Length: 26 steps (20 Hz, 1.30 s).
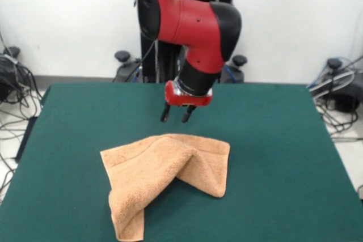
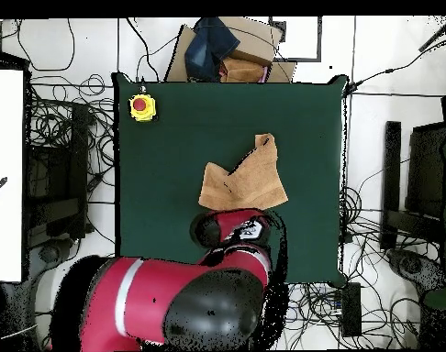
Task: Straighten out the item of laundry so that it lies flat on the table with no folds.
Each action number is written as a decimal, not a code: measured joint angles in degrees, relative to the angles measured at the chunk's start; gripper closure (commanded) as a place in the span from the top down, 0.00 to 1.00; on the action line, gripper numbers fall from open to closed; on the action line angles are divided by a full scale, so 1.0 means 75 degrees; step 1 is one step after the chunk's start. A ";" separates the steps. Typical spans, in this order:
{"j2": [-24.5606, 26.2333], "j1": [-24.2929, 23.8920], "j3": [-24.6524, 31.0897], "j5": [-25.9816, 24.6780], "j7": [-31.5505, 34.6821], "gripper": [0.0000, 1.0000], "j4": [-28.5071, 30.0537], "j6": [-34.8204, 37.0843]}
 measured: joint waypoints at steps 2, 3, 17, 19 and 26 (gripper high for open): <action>0.0001 0.0316 -0.0270 0.0003 0.0000 1.00 -0.0004 0.0000; -0.0002 0.0427 -0.0358 0.0013 0.0000 1.00 -0.0006 -0.0001; -0.0244 0.0828 -0.0862 0.0475 0.0000 1.00 -0.0203 0.0030; -0.0236 0.0755 -0.0886 0.0661 0.0000 1.00 -0.0321 0.0124; -0.0187 0.0732 -0.0999 0.1197 0.0000 1.00 -0.0903 0.0790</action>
